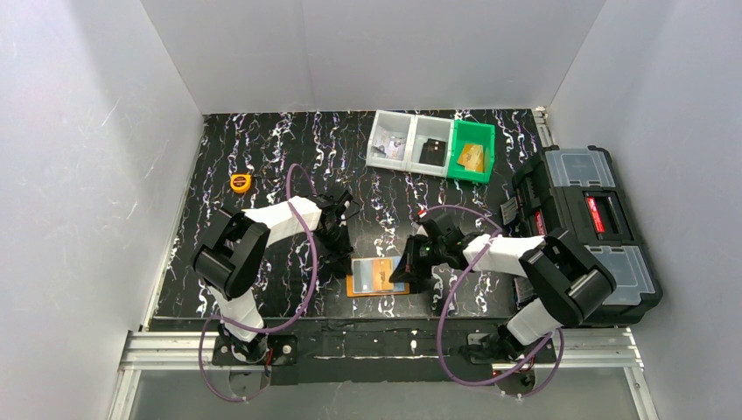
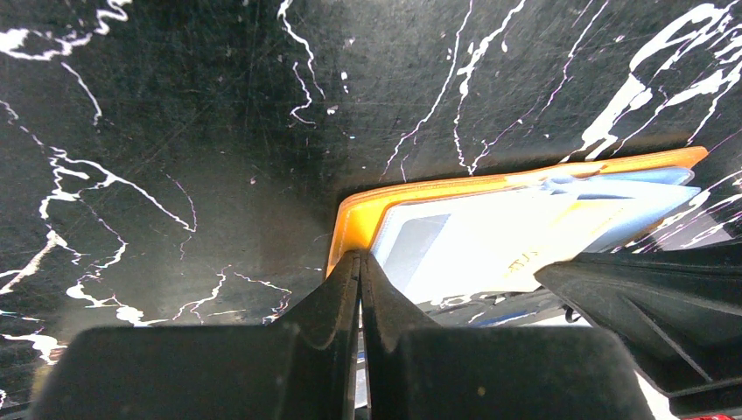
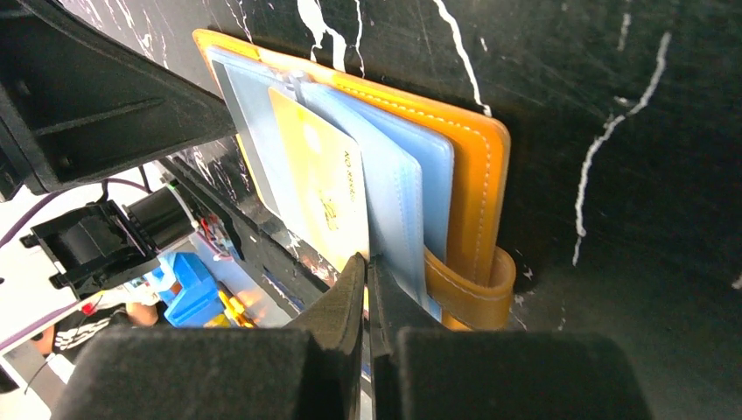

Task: Take the credit cards out of the card holder
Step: Remove the credit card from the card holder.

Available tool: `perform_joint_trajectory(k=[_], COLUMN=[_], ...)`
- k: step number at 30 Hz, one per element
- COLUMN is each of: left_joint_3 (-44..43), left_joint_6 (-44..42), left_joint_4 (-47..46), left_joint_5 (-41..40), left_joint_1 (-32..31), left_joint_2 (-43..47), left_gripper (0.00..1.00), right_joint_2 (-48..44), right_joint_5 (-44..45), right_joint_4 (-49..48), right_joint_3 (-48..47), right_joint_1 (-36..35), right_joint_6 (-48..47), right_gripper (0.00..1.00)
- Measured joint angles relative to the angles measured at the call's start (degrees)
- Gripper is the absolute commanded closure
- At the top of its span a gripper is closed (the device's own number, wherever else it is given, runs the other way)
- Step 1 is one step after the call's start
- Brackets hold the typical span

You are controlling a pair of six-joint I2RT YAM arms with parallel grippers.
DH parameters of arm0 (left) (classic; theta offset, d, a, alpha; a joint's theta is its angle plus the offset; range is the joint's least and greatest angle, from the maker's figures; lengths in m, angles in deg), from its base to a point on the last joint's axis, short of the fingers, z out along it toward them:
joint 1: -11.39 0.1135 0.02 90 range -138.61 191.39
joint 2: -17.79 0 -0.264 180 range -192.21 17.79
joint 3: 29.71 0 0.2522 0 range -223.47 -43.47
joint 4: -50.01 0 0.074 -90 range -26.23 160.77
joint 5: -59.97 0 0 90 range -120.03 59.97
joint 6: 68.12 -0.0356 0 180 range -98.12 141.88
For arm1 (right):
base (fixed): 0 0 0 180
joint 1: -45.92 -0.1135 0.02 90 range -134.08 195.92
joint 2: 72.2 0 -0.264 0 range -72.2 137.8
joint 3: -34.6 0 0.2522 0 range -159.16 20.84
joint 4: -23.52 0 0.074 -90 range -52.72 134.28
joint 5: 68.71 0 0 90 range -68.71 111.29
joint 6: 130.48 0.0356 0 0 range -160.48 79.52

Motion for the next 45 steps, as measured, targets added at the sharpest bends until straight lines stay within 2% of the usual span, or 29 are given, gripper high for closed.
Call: perform_joint_trajectory(k=[11,15,20,24,28,33,39,45], left_joint_3=[-0.37,-1.2,-5.44,-11.43,-13.9,-12.94,-8.9,-7.69], left_joint_6=[-0.44,-1.07,-2.21,-3.34,-3.72,-3.04,1.03,3.76], left_joint_4=[0.35,1.16,3.72,5.64,6.12,4.04,-5.31,-11.23], left_joint_5=[-0.02,-0.11,-1.49,-2.38,-1.97,3.37,14.21,20.94], left_joint_1=[-0.02,-0.15,-1.07,-1.2,-0.66,1.42,4.7,6.34], left_joint_2=[-0.09,-0.48,-1.64,-1.36,0.7,6.25,12.72,13.68], left_gripper=[1.0,0.86,0.74,0.53,0.45,0.41,0.4,0.4], right_joint_2=[-5.77,-8.0,-9.79,-11.5,-14.36,-16.22,-16.31,-16.31], right_joint_5=[1.81,2.01,1.64,1.11,-0.44,-4.87,-12.24,-18.34], right_joint_4=[5.92,8.07,10.86,13.11,14.95,15.43,13.18,7.39], right_joint_3=[0.81,0.81,0.13,-1.84,-4.42,-7.52,-9.49,-9.57], right_joint_1=[1.75,2.25,3.15,4.15,5.86,8.81,10.71,11.5], right_joint_6=[-1.6,-2.01,-2.51,-2.82,-2.99,-2.86,-0.85,3.69], right_gripper=[0.99,0.99,0.99,0.99,0.99,0.99,0.99,0.99])
